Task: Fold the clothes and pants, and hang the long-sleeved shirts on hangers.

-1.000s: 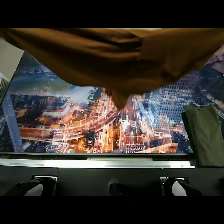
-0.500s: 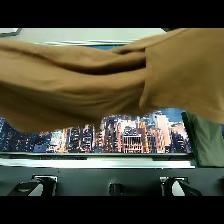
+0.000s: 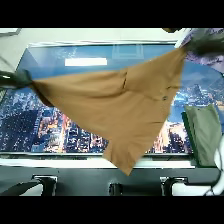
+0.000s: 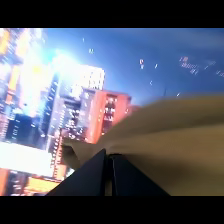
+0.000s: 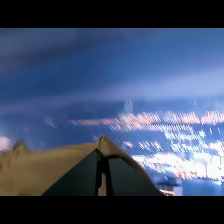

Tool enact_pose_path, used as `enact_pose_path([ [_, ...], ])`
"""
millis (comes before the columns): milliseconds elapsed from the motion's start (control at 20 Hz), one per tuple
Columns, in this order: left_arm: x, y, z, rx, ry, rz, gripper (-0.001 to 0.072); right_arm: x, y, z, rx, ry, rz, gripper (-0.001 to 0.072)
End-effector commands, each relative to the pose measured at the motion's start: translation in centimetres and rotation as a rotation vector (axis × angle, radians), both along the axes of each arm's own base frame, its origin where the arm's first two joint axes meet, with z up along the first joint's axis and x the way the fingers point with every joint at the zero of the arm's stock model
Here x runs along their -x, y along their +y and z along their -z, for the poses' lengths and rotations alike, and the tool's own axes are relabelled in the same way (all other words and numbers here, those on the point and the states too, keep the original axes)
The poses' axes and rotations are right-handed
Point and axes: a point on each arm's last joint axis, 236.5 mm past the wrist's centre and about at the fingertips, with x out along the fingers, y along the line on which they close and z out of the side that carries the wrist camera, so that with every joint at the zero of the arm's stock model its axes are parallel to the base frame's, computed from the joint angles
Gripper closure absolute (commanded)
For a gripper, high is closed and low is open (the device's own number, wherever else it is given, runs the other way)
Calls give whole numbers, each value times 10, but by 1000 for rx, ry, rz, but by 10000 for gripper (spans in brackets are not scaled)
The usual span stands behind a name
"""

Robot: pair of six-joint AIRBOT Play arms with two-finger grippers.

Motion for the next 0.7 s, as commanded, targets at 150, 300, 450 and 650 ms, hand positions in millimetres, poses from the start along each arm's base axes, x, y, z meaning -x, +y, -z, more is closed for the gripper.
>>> enact_pose_path([
  [150, -41, -9, 185, 44, 256, -18, 693, -61, 76, 226, 114, 278, -59, 685],
  [300, -40, -4, 211, 61, 306, -64, 690, -58, 88, 248, 85, 327, -60, 639],
  [450, -40, 12, 199, 66, 308, -91, 564, -43, 85, 232, 140, 318, -165, 447],
  [650, -17, 67, 154, 58, 330, -124, 176, 0, 45, 172, 131, 335, -273, 352],
])
